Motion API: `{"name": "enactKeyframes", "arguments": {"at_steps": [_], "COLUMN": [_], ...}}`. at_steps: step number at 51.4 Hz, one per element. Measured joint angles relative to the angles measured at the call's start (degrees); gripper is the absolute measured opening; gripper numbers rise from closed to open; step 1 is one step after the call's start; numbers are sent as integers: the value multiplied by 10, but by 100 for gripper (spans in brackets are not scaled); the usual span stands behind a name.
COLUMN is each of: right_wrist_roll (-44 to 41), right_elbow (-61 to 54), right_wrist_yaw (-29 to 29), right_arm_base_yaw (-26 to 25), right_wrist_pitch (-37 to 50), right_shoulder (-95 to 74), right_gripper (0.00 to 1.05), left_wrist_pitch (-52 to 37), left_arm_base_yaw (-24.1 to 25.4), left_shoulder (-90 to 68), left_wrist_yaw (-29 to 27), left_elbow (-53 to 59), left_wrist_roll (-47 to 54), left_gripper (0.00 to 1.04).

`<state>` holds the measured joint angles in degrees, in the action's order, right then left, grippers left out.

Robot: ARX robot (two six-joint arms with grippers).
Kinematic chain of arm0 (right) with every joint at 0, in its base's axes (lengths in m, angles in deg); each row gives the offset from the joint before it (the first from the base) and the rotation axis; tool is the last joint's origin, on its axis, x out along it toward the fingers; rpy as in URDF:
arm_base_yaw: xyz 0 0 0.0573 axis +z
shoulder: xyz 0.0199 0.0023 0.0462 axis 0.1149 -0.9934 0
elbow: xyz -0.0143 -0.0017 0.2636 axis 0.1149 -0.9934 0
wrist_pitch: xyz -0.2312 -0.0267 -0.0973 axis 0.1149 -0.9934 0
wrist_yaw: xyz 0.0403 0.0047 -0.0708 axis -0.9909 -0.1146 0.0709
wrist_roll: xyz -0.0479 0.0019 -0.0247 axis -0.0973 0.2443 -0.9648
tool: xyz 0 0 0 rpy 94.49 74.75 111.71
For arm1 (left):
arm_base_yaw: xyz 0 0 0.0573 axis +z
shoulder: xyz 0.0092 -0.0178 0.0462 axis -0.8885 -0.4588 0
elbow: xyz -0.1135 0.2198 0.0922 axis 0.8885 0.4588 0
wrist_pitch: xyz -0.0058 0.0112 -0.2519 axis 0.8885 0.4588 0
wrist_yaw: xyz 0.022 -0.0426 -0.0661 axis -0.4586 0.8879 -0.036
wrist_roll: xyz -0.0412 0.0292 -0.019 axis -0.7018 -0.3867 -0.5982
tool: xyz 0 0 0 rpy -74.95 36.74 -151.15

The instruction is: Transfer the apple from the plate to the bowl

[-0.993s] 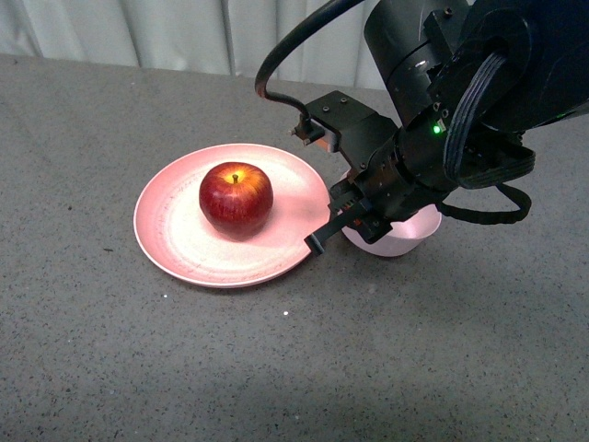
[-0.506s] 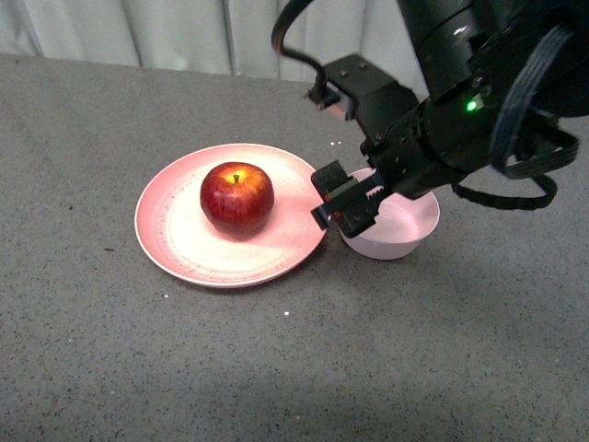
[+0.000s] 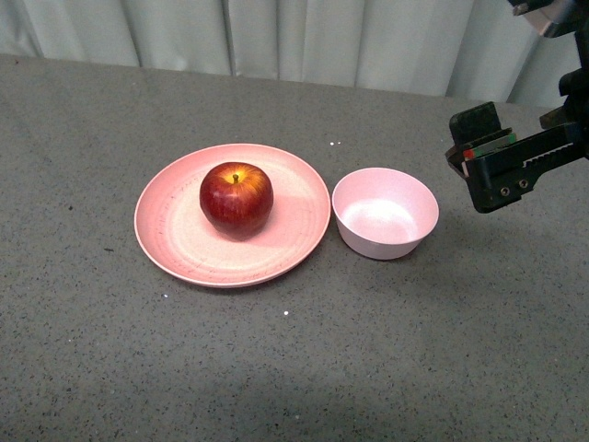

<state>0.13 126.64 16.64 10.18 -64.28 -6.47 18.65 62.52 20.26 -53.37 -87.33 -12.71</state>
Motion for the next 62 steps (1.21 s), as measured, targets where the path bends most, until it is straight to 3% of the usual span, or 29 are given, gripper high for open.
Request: {"name": "enactKeyframes", "arguments": {"at_steps": [2, 5, 9, 12, 21, 26, 45, 49, 62], "right_wrist_roll": [17, 54, 84, 93, 101, 100, 104, 104, 104], "right_elbow": [-24, -88, -182, -217, -296, -318, -382, -393, -417], "right_wrist_yaw": [42, 115, 120, 110, 75, 64, 29, -14, -18], "right_arm_base_yaw": [0, -1, -22, -38, -73, -83, -119, -149, -166], "right_wrist_pitch": [79, 265, 485, 540, 527, 514, 423, 391, 274], "right_shoulder": [-6, -16, 3, 45, 138, 174, 332, 374, 517], "right_gripper": [90, 79, 62, 49, 13, 1, 1, 1, 1], "left_wrist_pitch": [0, 0, 0, 0, 0, 0, 0, 0, 0], "left_arm_base_yaw": [0, 0, 0, 0, 0, 0, 0, 0, 0], "left_shoulder": [0, 0, -1, 0, 0, 0, 0, 0, 0], "left_wrist_yaw": [0, 2, 0, 0, 0, 0, 0, 0, 0], "left_elbow": [0, 0, 0, 0, 0, 0, 0, 0, 0], "left_wrist_roll": [0, 0, 0, 0, 0, 0, 0, 0, 0], "left_gripper": [98, 98, 98, 98, 98, 98, 98, 98, 98]}}
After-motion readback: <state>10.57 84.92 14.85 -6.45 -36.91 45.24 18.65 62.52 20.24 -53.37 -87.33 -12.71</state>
